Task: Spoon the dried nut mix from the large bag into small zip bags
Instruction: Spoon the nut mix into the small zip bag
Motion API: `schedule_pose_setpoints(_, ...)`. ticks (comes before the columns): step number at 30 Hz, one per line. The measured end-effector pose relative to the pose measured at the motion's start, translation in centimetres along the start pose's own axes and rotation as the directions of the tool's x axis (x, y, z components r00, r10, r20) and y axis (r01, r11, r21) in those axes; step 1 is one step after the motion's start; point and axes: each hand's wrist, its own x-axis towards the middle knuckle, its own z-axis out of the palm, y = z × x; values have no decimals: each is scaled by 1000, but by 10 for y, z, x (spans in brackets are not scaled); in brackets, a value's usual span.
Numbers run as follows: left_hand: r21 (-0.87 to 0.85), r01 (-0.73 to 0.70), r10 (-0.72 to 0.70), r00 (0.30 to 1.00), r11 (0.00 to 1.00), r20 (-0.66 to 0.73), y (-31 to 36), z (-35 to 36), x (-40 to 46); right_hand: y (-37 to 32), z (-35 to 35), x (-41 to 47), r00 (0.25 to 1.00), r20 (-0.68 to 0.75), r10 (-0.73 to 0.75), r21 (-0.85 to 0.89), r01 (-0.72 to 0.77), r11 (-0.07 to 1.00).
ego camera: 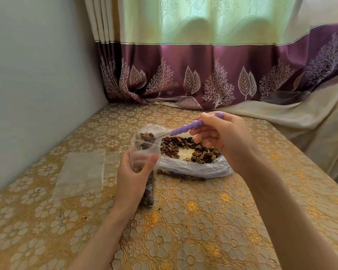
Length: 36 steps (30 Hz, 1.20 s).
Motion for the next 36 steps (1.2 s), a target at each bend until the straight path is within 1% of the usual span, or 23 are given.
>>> schedule_pose_setpoints(3, -8, -6, 6, 1000, 1000, -14, -1, 0, 0, 0, 0, -2, 990, 71, -122, -118, 129, 985)
schedule_pose_setpoints(5, -15, -14, 14, 1000, 1000, -23, -2, 0, -1, 0, -1, -2, 984, 98, -146, -144, 159, 977)
schedule_pose_setpoints(7, -4, -27, 27, 999, 1000, -21, -3, 0, 0, 2, -3, -2, 983, 83, -164, -147, 175, 974)
schedule_pose_setpoints(10, 30, -50, 51, 998, 998, -33, -4, 0, 0, 5, -6, 2, 982, -14, -188, -109, 185, 977)
schedule_pose_setpoints(13, 50, -79, 81, 996, 996, -33, -4, 0, 1, 10, -11, 6, 978, -123, -170, -35, 167, 985)
schedule_pose_setpoints(15, 41, -80, 81, 996, 996, -28, -4, 0, 0, 15, -16, 8, 968, -189, -162, -39, 157, 987)
schedule_pose_setpoints(19, 41, -81, 83, 996, 996, -32, -4, 0, 0, 32, -25, 12, 939, -317, -135, -176, 81, 981)
schedule_pose_setpoints(23, 52, -77, 79, 996, 996, -37, -4, -1, 0, 52, -28, 14, 922, -364, -129, -348, -7, 938)
schedule_pose_setpoints(26, 53, -82, 84, 996, 995, -33, -5, 0, 1, 60, -27, 16, 933, -352, -69, -349, -62, 935)
schedule_pose_setpoints(28, 58, -78, 79, 996, 995, -28, -5, 0, 1, 63, -24, 16, 944, -331, 9, -291, -111, 950)
schedule_pose_setpoints(31, 60, -84, 86, 996, 995, -30, -5, -1, 1, 69, -18, 16, 953, -265, 148, -151, -193, 970)
schedule_pose_setpoints(33, 55, -88, 89, 996, 995, -30, -5, -1, 1, 72, -16, 15, 952, -215, 218, -109, -246, 963)
schedule_pose_setpoints(36, 46, -85, 86, 996, 995, -23, -5, -1, 0, 74, -15, 15, 946, -165, 280, -61, -293, 954)
